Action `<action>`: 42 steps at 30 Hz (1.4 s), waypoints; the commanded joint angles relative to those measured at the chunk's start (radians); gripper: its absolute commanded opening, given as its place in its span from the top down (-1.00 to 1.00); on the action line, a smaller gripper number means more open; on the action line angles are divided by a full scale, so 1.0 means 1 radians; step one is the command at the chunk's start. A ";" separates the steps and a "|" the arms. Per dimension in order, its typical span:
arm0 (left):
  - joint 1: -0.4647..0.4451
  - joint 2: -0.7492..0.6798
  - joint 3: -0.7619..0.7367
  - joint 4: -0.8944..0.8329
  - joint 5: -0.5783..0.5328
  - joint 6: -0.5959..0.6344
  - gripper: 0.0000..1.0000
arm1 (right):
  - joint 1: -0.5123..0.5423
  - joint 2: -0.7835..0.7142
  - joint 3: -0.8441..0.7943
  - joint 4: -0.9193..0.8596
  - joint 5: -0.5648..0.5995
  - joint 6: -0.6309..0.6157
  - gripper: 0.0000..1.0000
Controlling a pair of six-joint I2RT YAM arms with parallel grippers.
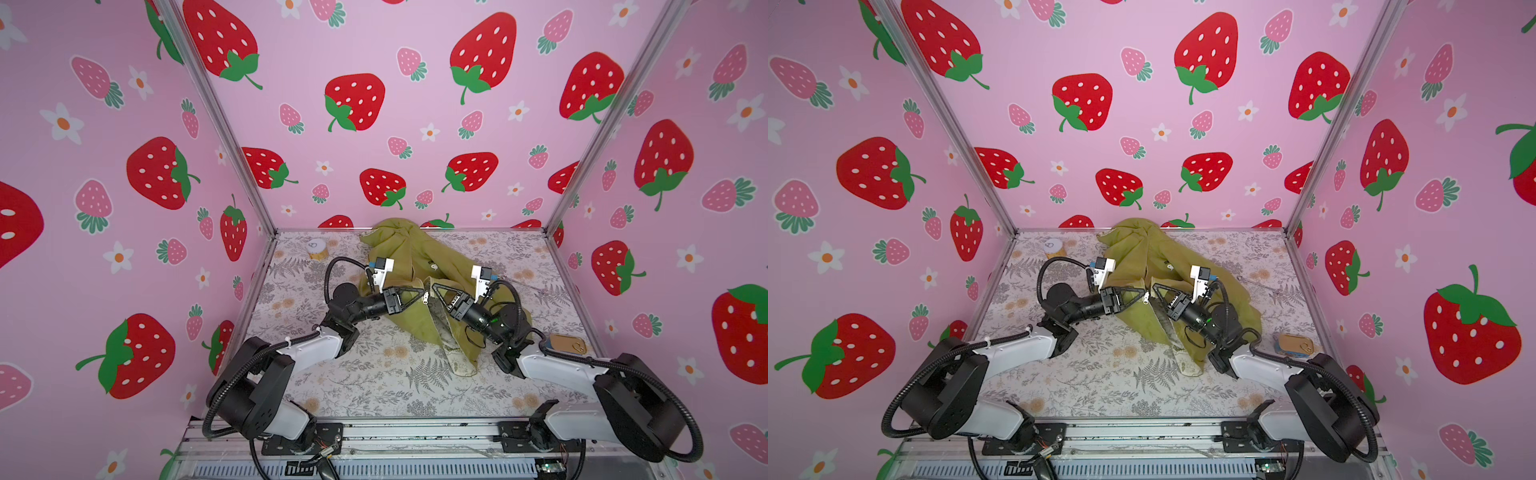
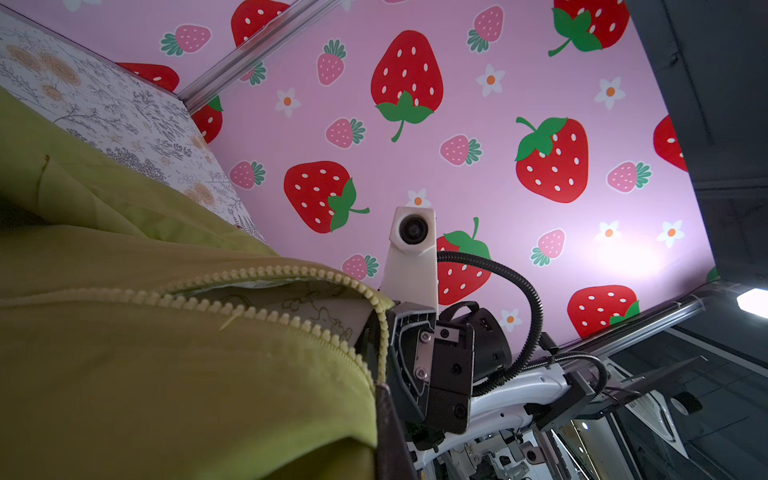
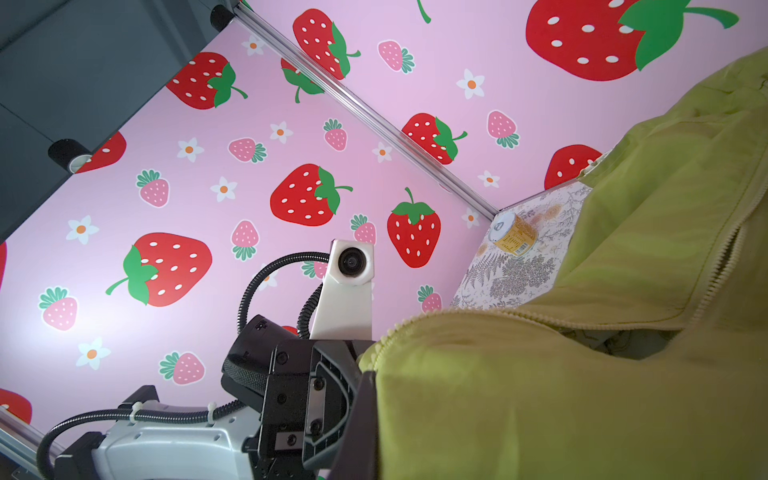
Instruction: Zip up the jacket
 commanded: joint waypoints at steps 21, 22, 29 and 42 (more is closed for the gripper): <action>0.001 0.019 -0.004 0.113 -0.006 -0.026 1.00 | 0.017 0.022 0.019 0.141 0.048 0.052 1.00; 0.001 0.019 -0.004 0.115 -0.006 -0.027 1.00 | 0.019 0.023 0.022 0.143 0.049 0.054 1.00; 0.001 0.023 -0.001 0.127 -0.008 -0.038 1.00 | 0.024 0.048 0.031 0.159 0.047 0.060 1.00; 0.001 0.020 -0.002 0.135 -0.006 -0.042 1.00 | 0.026 0.061 0.035 0.163 0.069 0.063 1.00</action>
